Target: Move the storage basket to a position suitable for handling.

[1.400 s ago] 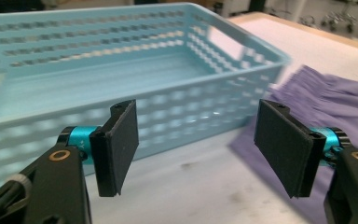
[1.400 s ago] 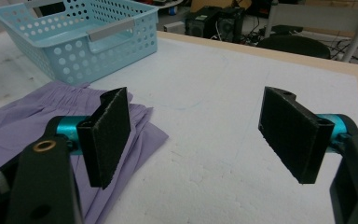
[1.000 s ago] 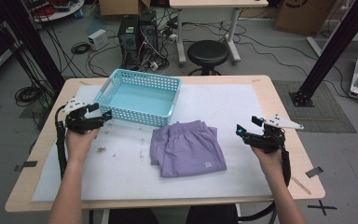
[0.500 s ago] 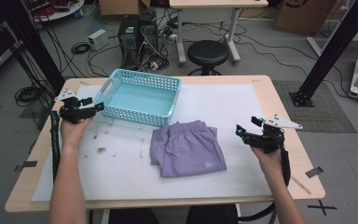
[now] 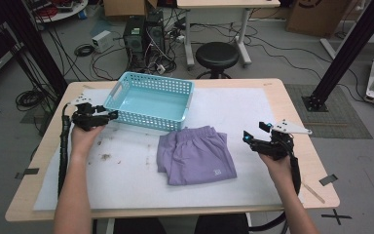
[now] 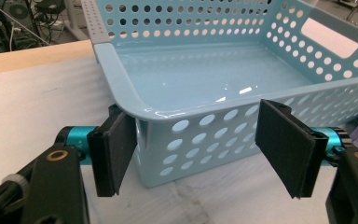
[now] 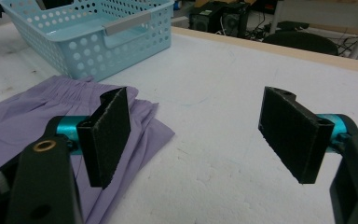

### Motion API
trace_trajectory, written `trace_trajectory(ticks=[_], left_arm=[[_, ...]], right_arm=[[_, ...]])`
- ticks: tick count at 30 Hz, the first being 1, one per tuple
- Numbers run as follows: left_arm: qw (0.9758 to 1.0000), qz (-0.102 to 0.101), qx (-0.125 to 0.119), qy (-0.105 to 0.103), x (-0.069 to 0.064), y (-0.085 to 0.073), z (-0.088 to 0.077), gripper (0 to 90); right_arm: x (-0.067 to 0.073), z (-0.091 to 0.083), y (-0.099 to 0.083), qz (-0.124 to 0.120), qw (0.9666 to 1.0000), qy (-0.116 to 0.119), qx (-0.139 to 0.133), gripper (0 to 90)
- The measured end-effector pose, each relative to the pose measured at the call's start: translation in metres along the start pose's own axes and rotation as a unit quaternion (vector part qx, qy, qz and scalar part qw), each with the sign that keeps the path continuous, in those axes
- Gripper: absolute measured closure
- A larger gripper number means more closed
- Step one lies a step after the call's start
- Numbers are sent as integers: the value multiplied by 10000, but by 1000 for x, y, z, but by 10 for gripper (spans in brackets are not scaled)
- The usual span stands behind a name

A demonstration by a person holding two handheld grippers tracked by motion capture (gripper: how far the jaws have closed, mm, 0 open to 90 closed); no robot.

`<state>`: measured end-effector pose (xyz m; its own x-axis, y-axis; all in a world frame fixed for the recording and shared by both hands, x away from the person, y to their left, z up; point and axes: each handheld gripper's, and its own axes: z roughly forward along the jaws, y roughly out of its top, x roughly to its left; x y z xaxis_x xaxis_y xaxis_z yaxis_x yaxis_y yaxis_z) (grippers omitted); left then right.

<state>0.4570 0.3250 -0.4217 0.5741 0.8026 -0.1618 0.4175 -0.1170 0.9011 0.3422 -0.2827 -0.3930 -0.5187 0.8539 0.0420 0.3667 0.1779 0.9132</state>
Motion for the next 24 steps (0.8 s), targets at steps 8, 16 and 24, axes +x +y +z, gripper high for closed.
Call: trace_trajectory(ticks=[8,16,24], left_arm=[[9998,-192,-66,9,-8,2,5,288],[9999,-106,78,43,-9,1,6,287],[9998,86,135,92,-10,1,8,296]], right_arm=[[4,5,1,-8,10000,11,13,258],[27,35,14,-4,9994,340,14,258],[57,77,26,-132,9972,716,145,260]])
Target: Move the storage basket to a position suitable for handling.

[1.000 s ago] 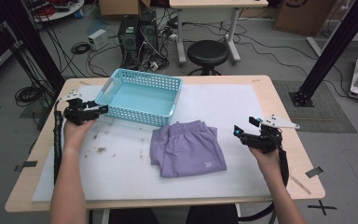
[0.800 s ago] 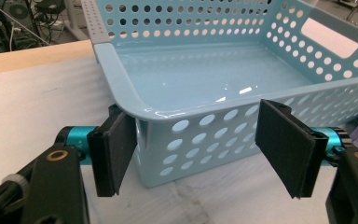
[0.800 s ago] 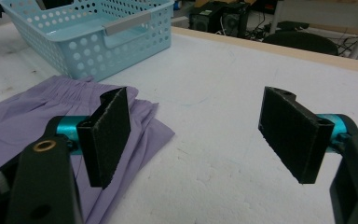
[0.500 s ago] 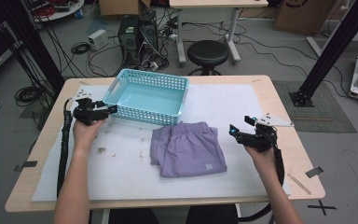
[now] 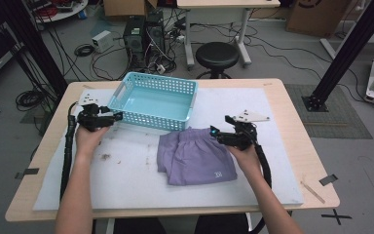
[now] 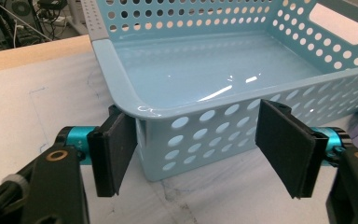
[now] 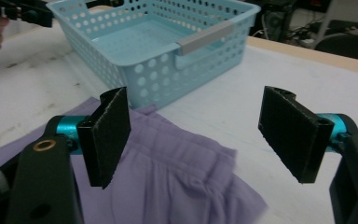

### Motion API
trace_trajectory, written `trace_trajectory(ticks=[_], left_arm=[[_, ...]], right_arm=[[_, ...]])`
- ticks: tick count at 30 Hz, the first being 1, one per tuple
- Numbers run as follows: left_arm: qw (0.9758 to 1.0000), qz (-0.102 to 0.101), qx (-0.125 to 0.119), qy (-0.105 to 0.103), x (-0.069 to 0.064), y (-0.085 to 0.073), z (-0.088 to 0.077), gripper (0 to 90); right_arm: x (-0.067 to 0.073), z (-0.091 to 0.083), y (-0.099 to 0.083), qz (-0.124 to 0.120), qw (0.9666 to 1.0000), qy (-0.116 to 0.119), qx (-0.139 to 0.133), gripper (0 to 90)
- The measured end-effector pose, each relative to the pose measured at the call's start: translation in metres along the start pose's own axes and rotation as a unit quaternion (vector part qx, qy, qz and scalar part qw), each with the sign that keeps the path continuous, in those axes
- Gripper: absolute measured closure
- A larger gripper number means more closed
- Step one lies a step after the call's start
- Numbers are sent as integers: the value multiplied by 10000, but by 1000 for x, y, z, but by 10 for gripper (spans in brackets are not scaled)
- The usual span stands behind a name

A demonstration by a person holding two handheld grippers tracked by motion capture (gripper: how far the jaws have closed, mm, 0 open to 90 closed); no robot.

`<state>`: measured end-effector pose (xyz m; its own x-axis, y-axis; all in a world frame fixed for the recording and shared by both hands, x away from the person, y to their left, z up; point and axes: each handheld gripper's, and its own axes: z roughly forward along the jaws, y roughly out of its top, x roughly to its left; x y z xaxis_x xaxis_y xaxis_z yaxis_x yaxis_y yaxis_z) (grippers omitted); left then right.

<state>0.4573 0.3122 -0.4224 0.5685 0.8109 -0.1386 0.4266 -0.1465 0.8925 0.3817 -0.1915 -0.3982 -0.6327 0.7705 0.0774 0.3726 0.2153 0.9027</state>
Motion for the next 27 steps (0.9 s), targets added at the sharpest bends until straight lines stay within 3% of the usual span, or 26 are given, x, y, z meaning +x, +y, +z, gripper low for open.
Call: trace_trajectory(ticks=[1,2,6,13,18,20,23,27], left_arm=[[10000,10,5,18,0,0,1,293],[10000,9,1,27,-1,0,1,293],[10000,-4,-1,-18,0,0,0,289],[10000,-32,-35,-79,2,-1,0,289],[9999,-62,-64,-124,3,-1,0,288],[9998,-92,-89,-143,3,-1,0,290],[9998,-85,-120,-168,2,0,0,294],[9992,-56,-247,-296,-2,2,2,327]], right_arm=[[4,16,2,9,9998,45,200,264],[4,16,2,9,9998,45,200,264],[19,52,10,-134,9988,179,427,273],[35,82,17,-179,9976,297,602,279],[37,97,19,-147,9967,345,721,287],[36,105,23,-50,9963,452,726,374],[37,109,28,-97,9967,342,733,361],[24,106,31,95,9976,271,624,389]])
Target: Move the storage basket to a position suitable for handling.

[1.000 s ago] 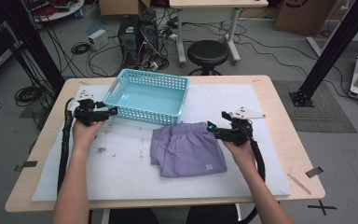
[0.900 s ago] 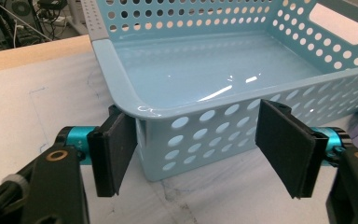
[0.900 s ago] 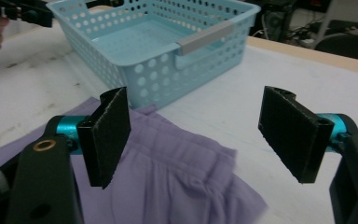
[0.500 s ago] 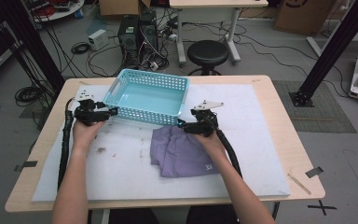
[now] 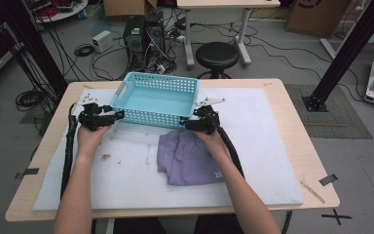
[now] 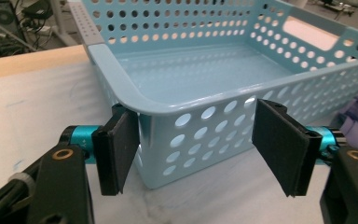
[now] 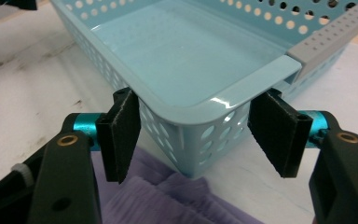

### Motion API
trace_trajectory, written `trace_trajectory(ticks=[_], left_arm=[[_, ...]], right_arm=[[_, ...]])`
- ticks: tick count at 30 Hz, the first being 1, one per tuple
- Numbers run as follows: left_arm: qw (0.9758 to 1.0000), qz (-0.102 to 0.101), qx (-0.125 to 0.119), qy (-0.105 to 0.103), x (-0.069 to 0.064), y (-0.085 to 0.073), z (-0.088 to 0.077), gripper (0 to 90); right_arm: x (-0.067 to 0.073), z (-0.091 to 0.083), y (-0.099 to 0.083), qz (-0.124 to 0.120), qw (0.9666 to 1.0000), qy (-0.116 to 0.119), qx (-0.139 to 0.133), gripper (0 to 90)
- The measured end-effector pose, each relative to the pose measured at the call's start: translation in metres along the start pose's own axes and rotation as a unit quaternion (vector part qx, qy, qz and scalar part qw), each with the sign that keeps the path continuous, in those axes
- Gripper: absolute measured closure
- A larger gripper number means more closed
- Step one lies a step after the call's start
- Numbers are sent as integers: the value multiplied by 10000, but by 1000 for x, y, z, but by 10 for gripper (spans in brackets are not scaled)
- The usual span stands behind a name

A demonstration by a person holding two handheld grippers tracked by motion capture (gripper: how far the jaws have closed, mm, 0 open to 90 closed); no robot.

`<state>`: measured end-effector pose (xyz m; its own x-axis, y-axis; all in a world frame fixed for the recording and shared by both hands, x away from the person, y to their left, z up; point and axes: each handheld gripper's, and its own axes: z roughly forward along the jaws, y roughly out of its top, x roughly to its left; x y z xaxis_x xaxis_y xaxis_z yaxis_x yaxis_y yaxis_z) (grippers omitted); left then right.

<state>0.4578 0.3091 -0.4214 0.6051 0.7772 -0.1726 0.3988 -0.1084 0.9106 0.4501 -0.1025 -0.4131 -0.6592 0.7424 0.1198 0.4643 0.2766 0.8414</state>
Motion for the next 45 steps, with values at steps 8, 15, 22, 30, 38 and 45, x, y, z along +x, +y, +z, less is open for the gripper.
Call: trace_trajectory(ticks=[8,15,22,30,38,45], left_arm=[[9995,209,-7,-233,-21,3,17,339],[9988,351,45,-333,-40,5,32,338],[9982,464,116,-369,-57,8,44,338],[9968,598,217,-480,-77,11,55,338],[9953,693,348,-579,-91,10,66,338],[9950,691,429,-587,-94,9,69,337]], right_arm=[[-27,-16,2,256,9995,-111,-150,449],[-46,-29,-6,256,9994,-208,-107,458],[-59,-42,-14,343,9989,-297,-127,457],[-73,-57,-22,403,9982,-414,-175,457],[-84,-67,-30,453,9974,-544,-138,457],[-87,-66,-34,409,9970,-664,-13,438]])
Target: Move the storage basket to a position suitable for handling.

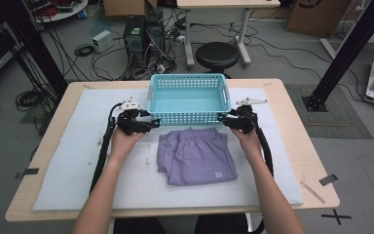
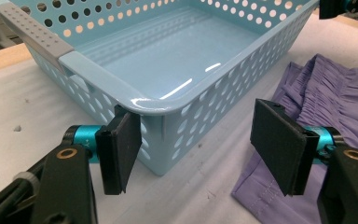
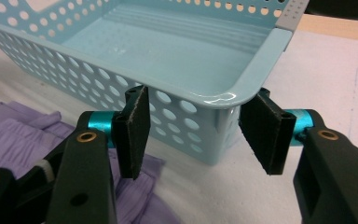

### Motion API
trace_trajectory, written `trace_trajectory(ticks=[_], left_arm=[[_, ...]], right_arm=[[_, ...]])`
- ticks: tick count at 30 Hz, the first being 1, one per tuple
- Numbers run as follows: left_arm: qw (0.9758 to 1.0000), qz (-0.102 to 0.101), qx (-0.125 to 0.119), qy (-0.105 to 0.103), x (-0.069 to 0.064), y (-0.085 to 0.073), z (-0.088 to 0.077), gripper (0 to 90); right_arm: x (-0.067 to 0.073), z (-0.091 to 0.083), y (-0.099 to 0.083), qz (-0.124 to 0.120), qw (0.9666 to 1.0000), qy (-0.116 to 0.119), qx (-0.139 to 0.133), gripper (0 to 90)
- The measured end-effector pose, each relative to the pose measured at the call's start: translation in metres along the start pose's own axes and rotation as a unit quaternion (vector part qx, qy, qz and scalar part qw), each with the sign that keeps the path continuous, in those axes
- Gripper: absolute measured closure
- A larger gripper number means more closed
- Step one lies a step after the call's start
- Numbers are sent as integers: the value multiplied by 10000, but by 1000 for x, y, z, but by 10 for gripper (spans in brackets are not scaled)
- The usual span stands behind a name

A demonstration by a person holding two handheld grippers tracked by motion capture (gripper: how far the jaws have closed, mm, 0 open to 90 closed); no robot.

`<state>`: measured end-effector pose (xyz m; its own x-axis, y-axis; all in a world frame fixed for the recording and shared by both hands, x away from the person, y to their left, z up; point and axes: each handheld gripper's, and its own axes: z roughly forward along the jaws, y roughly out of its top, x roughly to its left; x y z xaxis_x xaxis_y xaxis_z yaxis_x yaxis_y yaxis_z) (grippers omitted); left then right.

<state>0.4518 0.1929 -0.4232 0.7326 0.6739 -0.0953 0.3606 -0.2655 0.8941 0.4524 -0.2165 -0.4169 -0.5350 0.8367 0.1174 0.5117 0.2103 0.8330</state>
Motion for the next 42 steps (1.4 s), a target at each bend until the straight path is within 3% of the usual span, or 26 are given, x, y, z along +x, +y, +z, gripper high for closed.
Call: trace_trajectory(ticks=[1,6,9,15,20,23,28,33,39,42], left_arm=[[10000,10,19,15,-1,0,0,332],[9991,234,203,277,-7,5,-8,313],[9979,364,69,532,-11,2,-17,296],[9969,51,-326,710,-15,-10,-42,281],[9957,8,-510,777,-35,-20,-63,281],[9963,-54,-464,726,-50,-26,-71,281],[9983,-90,-332,465,-83,-39,-77,281],[9995,-235,-138,180,-111,-54,-76,284],[9996,-285,63,-25,-133,-61,-73,284],[9989,-417,178,-99,-138,-63,-72,284]], right_arm=[[1,0,0,-12,10000,-68,22,391],[-2,-4,-1,62,9997,-218,12,334],[-5,-10,-3,171,9994,-306,-22,304],[-4,-30,-9,119,9987,-434,-230,278],[6,-52,-22,-30,9977,-561,-385,275],[13,-69,-38,98,9965,-690,-460,280],[18,-84,-52,230,9960,-742,-431,282],[28,-99,-69,116,9959,-796,-415,283],[44,-114,-85,102,9974,-589,-403,283],[51,-118,-93,-12,9986,-461,-253,283]])
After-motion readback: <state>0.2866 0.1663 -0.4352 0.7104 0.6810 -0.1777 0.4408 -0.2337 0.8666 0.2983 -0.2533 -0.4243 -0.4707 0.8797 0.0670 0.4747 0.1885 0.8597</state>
